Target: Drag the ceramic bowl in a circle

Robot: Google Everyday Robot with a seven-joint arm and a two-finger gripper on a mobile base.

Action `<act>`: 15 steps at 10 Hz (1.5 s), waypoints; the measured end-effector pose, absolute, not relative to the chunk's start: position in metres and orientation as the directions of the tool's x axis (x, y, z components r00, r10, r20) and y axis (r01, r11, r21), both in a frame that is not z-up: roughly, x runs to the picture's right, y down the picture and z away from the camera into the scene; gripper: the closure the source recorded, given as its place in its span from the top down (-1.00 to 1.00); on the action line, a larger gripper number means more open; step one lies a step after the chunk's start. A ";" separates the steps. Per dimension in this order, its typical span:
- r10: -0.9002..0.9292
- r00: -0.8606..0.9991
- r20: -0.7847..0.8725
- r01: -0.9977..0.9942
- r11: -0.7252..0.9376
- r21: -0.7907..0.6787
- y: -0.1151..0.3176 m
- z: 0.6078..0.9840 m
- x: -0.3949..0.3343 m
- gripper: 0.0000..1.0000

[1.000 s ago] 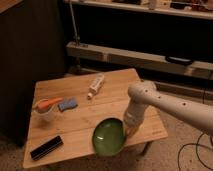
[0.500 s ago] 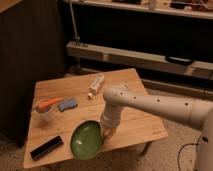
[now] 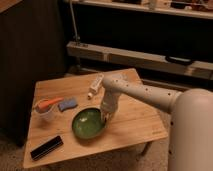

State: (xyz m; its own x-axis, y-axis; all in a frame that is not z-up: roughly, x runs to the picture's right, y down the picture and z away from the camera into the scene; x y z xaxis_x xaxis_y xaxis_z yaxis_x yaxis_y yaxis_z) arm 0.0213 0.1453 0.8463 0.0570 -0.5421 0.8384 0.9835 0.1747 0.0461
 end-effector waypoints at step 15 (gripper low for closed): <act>-0.523 0.221 0.823 0.974 0.160 -0.160 0.128 0.845 0.225 -1.00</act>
State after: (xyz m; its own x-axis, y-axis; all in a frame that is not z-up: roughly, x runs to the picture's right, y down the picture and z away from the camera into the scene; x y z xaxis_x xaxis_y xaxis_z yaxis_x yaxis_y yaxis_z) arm 0.2250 0.1275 0.8446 0.2213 -0.5228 0.8232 0.9740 0.1604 -0.1599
